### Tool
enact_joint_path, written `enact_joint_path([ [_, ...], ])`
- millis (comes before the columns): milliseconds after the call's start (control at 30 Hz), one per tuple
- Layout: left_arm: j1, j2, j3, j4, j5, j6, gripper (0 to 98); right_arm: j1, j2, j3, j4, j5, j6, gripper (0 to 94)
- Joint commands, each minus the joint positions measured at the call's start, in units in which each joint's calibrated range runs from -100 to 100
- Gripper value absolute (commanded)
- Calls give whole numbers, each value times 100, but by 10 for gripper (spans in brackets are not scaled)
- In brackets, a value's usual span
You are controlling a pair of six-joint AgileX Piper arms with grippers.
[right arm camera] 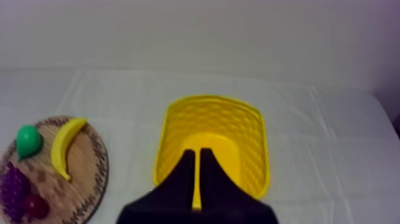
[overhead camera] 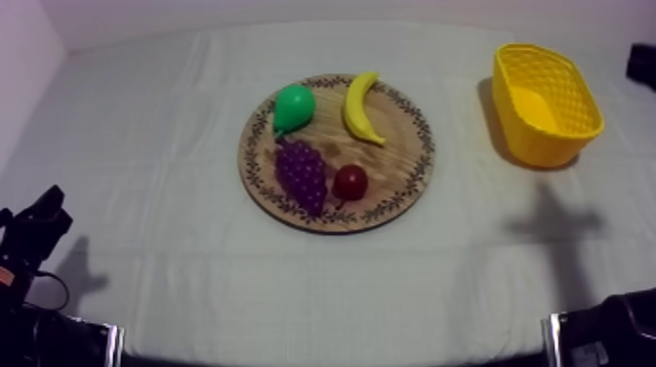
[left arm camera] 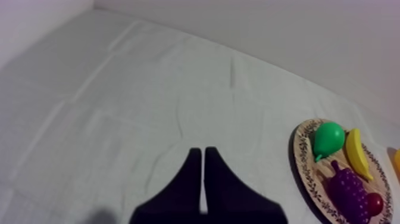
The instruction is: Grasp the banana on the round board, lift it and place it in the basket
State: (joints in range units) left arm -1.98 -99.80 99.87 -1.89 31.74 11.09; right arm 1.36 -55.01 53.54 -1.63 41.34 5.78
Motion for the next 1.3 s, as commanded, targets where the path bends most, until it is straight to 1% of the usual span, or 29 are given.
enact_joint_path([
  [0, -1, -3, 2, 1, -5, 0, 1, -236, 927, -1065, 119, 109, -323, 5],
  [167, -1, -3, 2, 1, -5, 0, 1, -777, 1716, -1755, 386, 360, -821, 5],
  [300, -1, -3, 2, 1, -5, 2, 1, -1194, 2156, -2111, 486, 554, -1070, 5],
  [533, -1, -3, 2, 1, -5, -1, 1, -1753, 2768, -2538, 503, 846, -1337, 5],
  [833, -1, -3, 2, 1, -5, -3, 1, -2346, 3639, -3006, 513, 1118, -1840, 5],
  [933, -1, -3, 2, 1, -5, -3, 1, -2453, 4047, -3248, 481, 1219, -1992, 5],
  [1067, -1, -3, 2, 1, -5, -1, 1, -2581, 4574, -3589, 507, 1420, -2241, 7],
  [1267, -1, -3, 2, 1, -5, 0, 1, -2645, 5366, -4070, 321, 1682, -2380, 10],
])
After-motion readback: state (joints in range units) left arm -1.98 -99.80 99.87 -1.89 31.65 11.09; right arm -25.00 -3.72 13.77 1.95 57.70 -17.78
